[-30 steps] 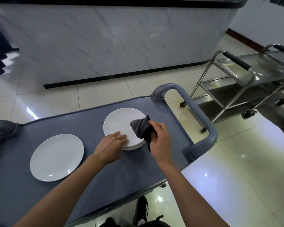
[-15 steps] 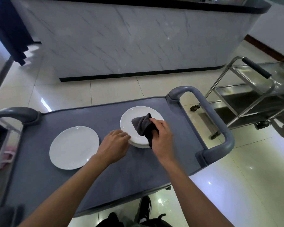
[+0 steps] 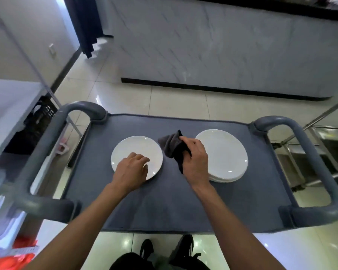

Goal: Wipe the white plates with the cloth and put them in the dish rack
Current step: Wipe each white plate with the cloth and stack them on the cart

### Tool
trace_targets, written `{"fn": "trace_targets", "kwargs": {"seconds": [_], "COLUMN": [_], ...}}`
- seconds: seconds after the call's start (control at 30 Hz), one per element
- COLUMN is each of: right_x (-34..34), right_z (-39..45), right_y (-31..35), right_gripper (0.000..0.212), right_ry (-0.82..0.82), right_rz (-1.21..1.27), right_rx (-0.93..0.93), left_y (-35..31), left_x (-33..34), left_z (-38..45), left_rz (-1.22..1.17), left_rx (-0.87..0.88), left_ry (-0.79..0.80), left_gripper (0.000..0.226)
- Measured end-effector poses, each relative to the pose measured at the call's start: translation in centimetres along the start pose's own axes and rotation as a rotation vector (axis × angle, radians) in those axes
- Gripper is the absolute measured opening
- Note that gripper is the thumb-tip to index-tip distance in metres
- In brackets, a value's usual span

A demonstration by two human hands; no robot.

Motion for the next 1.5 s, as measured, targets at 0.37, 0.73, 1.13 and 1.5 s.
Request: {"fn": "trace_targets", "kwargs": {"seconds": [0.37,0.73,1.13,1.5], "right_x": [9.0,14.8,14.1,13.9], "right_z": [-0.7,-1.6,-2.9,-3.2], "right_y": [4.6,4.7,2.6,1.5], "right_gripper": [0.042,0.036,0.075,0.078], "right_ry": [0.331,0.488,0.732,0.628], "right_rz": [0.075,0.047,-0.170,-0.149], "right_rx": [-0.023,0.043,-0.443,-0.463], "left_y": [10.0,11.8,10.7,8.5], "left_x": [-1.1,1.5,2.2,1.7], "left_z": [-3.2,-2.0,-1.2,-1.6], "left_rz": [-0.388,-1.014,-1.243,-1.476], "left_rx": [-0.610,-0.969,-1.098,-0.984], "left_ry": [-0.162,-0.200,-0.249,-0.128], "left_gripper": [0.016,0.028,0.019,0.051]}}
Point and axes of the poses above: each hand's wrist, its own z-axis towards the middle knuckle, its own x-axis out of the palm, y = z × x, the point moved 2 cm from there along z, towards the middle knuckle, and after that the axes turned 13 degrees about -z, right-handed, at the moved point
